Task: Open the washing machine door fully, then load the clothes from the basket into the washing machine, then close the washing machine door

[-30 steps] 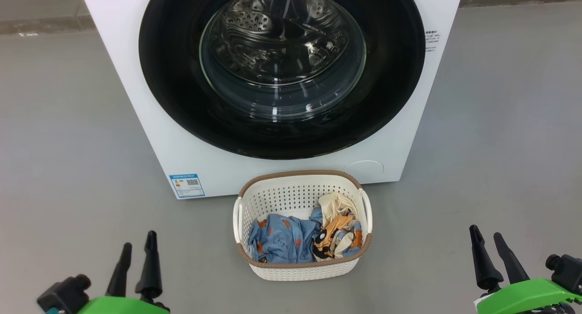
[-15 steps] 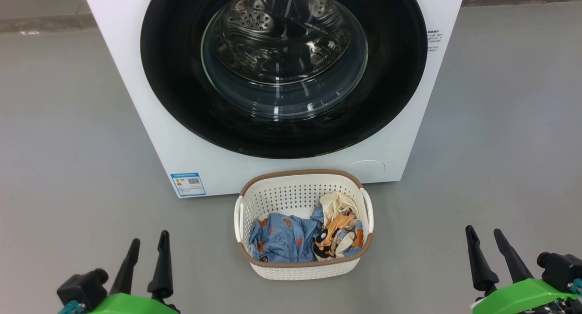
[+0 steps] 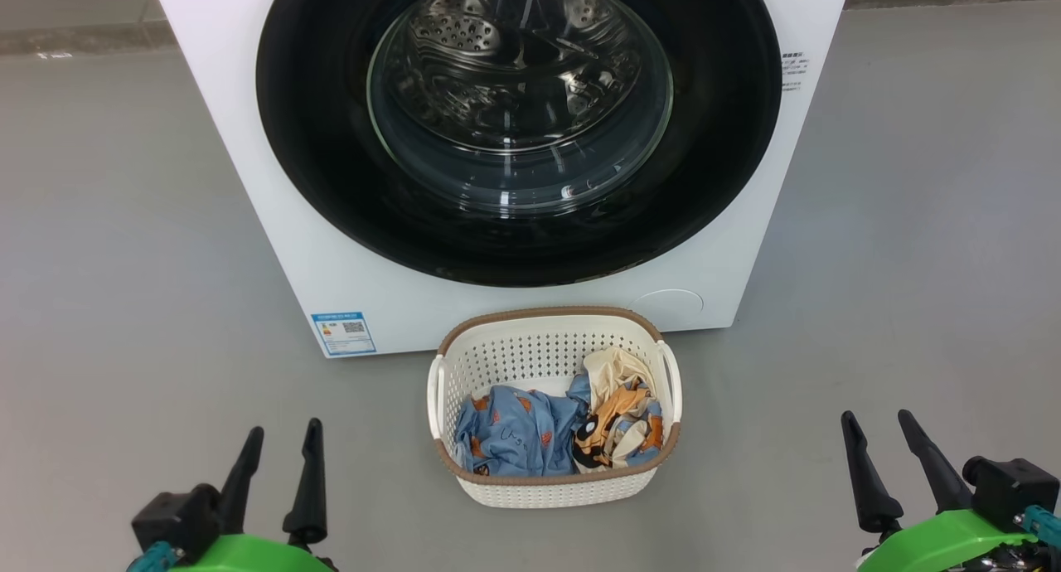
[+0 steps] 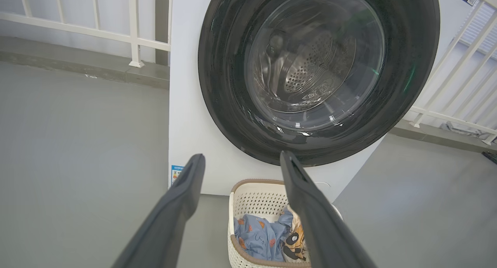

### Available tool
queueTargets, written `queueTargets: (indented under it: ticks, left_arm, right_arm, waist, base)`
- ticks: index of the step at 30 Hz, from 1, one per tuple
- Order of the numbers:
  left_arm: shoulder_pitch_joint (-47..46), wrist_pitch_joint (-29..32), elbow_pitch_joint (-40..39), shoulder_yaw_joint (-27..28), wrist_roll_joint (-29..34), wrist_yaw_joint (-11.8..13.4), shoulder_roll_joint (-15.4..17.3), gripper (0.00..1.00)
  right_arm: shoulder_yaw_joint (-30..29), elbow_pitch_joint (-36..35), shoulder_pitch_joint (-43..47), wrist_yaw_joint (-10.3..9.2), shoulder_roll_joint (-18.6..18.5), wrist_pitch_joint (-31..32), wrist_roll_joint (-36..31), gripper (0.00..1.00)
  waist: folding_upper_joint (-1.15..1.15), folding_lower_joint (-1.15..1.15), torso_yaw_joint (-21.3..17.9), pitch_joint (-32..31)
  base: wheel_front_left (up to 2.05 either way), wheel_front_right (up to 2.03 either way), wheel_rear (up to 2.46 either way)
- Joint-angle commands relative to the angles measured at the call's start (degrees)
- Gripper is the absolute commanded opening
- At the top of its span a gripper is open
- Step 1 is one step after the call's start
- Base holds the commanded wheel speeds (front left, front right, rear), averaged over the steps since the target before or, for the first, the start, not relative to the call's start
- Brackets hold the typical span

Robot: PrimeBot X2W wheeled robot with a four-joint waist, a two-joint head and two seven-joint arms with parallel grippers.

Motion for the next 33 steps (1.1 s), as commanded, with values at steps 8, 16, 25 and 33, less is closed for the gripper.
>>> queueTargets:
  ticks: [8,16,25,33]
  left_arm:
    - [-2.9,-2.1,0.2,0.7,4.9,-0.6,1.1,1.0]
    - [-3.2,-2.7,1.0,1.0,6.7,-0.6,0.9,1.0]
    - [-3.1,-2.7,1.4,1.7,6.8,-0.5,0.8,1.0]
    - [-3.1,-2.7,1.7,1.8,6.6,-0.5,0.7,1.0]
  right_arm:
    - [1.4,-1.9,-2.0,0.09,-1.4,-2.2,-6.0,1.0]
    - [1.4,-2.1,-1.8,0.09,-1.4,-2.7,-7.7,1.0]
    - [1.3,-2.2,-1.6,0.09,-1.2,-2.7,-7.2,1.0]
    - [1.3,-2.3,-1.6,0.09,-1.3,-2.8,-7.0,1.0]
  waist:
    - [0.0,0.0,0.2,-0.1]
    - [0.0,0.0,0.3,-0.2]
    - [0.0,0.0,0.3,-0.3]
    - [0.0,0.0,0.3,-0.2]
  base:
    - [0.0,0.0,0.0]
    - [0.0,0.0,0.0]
    - [0.0,0.0,0.0]
    - [0.0,0.0,0.0]
